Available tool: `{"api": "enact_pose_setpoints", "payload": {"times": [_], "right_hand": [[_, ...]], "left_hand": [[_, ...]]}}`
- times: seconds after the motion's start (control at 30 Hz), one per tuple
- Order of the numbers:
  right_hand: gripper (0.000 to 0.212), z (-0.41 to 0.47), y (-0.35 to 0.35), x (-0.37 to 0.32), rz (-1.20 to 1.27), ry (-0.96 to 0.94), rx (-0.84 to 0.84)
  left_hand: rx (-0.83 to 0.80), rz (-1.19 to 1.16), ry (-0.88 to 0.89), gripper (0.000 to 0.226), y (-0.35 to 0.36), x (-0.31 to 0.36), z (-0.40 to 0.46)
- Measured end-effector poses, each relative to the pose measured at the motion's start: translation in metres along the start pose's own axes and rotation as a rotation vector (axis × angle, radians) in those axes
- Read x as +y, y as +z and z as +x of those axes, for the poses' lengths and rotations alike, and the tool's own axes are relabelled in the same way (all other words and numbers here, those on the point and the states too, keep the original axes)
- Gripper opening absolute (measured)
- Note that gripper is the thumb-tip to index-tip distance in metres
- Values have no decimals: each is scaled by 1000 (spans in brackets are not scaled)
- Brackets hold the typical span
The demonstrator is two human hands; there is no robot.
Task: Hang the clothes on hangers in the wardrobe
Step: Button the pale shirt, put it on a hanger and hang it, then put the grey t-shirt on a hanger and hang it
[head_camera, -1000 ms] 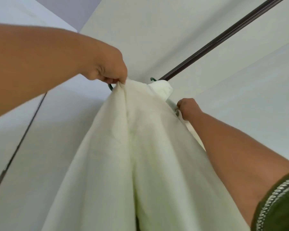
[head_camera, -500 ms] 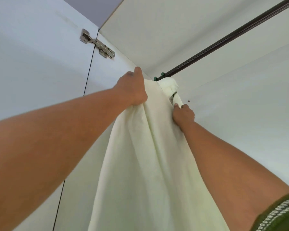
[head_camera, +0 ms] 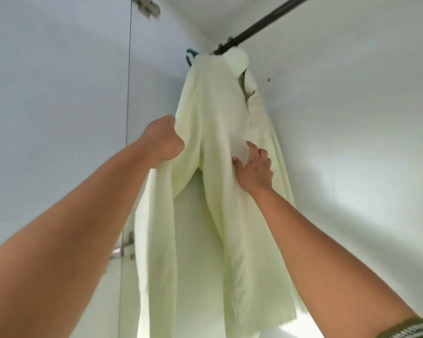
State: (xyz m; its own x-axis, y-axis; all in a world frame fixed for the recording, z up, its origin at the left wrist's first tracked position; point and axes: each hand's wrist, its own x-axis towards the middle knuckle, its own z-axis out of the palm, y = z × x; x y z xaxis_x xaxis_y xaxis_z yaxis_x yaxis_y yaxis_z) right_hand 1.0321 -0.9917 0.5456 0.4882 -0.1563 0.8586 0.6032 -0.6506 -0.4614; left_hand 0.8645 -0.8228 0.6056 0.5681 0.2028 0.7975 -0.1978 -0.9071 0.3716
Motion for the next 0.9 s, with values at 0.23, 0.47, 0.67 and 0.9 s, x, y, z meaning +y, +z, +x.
{"api": "enact_pose_setpoints", "payload": {"times": [0.23, 0.47, 0.67, 0.9], "right_hand": [[55, -161, 10, 6, 468, 219, -18], [59, -303, 31, -37, 411, 261, -205], [53, -360, 29, -134, 480, 101, -170], [29, -466, 23, -286, 761, -57, -5]], "left_hand": [[-59, -54, -143, 38, 25, -35, -103], [8, 3, -258, 41, 18, -104, -215], [72, 45, -264, 51, -30, -155, -291], [187, 223, -391, 51, -166, -216, -412]]}}
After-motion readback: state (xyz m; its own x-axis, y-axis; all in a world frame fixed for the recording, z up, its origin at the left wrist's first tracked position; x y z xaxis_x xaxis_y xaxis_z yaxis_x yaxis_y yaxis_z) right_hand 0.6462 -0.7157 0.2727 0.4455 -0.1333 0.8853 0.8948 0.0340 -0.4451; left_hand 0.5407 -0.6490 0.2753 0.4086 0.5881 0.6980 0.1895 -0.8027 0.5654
